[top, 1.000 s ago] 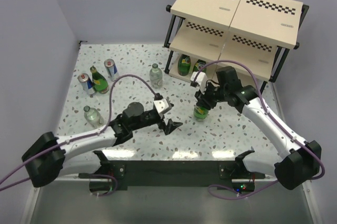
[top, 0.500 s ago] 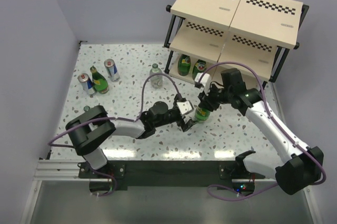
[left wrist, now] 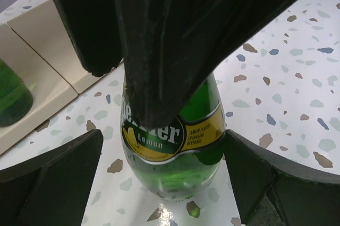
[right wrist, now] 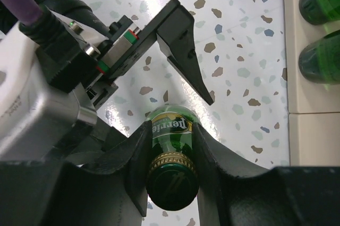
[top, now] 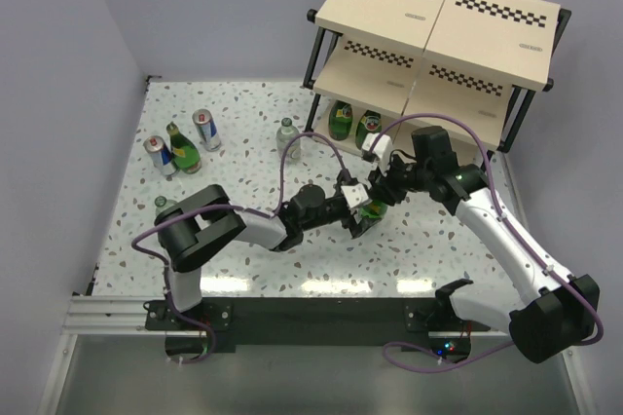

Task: Place and organize the beverage onto the shelf
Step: Pick up the drink from the center of the board.

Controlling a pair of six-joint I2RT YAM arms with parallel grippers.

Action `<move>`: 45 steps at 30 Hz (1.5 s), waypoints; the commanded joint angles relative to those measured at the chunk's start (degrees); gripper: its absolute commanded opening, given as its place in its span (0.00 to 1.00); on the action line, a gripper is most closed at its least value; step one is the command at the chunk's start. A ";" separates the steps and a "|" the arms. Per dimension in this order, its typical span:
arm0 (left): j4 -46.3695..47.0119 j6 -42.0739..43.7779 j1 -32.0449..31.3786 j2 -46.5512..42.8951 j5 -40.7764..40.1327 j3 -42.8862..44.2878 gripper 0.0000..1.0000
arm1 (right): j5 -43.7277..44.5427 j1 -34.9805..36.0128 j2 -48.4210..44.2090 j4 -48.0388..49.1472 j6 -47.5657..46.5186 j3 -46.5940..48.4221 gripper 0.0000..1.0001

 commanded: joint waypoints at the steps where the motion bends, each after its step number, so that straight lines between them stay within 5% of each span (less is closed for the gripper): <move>1: 4.77 -0.29 -0.33 1.25 1.01 2.99 1.00 | -3.59 -0.07 -2.70 6.46 0.66 1.33 0.00; 10: 3.71 -1.17 -0.33 3.72 2.59 5.28 0.99 | -3.86 -0.50 -2.70 6.72 0.84 1.06 0.00; 26: 6.96 -4.59 -0.33 4.69 4.09 5.81 0.68 | -4.39 -1.12 -2.61 7.16 1.36 0.89 0.00; 35: 11.27 -6.18 -0.33 5.39 4.97 3.96 0.96 | -4.91 -1.73 -2.61 7.51 2.24 0.89 0.00; 45: 8.90 -5.39 -0.33 6.62 4.09 4.14 0.96 | -5.27 -2.00 -2.52 7.51 2.42 0.89 0.00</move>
